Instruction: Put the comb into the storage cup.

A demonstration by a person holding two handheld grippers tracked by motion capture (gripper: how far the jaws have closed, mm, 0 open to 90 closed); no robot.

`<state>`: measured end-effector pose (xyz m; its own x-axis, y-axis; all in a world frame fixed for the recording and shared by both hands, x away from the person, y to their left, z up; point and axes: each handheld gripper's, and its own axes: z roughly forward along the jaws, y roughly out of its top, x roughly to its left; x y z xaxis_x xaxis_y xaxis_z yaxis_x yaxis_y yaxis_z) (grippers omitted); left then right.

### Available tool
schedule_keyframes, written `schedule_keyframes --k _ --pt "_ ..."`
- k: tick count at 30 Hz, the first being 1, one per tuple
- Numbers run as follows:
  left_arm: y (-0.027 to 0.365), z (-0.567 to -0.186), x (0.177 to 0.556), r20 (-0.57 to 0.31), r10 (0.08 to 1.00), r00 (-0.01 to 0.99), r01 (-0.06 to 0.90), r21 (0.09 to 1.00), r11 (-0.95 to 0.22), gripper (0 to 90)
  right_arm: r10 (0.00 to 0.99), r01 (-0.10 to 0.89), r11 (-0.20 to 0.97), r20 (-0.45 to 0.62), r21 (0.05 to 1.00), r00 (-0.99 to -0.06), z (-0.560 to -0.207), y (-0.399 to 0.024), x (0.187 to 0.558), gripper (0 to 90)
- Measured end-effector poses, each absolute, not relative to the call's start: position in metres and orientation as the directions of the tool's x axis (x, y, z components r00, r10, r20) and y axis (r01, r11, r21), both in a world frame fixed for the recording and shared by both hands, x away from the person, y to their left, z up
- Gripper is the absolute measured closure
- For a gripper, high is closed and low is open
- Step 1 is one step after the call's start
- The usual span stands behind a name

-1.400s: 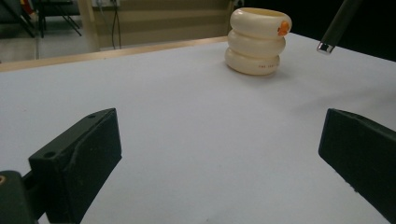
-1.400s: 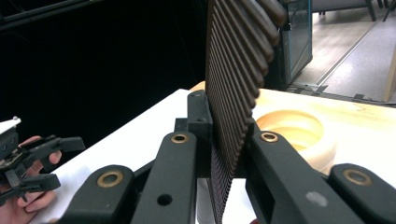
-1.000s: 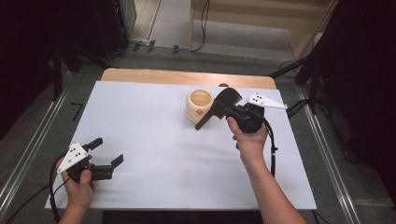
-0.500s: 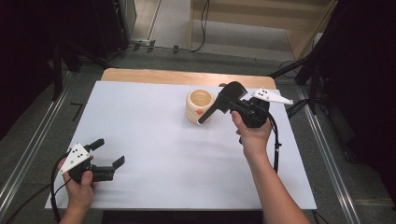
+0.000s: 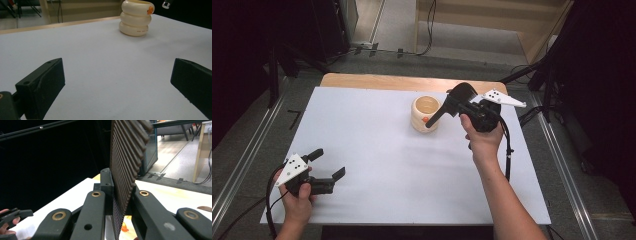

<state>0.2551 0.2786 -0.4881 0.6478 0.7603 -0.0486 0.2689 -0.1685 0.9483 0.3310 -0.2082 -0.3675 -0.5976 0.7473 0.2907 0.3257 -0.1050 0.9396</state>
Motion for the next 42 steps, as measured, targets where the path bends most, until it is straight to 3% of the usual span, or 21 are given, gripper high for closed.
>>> schedule_keyframes --k 42 --pt "0.278 -0.488 0.255 -0.037 0.762 0.647 0.258 0.95 -0.173 0.0 0.789 0.315 -0.1 0.268 0.944 -0.553 -0.357 -0.206 0.369 82.3"
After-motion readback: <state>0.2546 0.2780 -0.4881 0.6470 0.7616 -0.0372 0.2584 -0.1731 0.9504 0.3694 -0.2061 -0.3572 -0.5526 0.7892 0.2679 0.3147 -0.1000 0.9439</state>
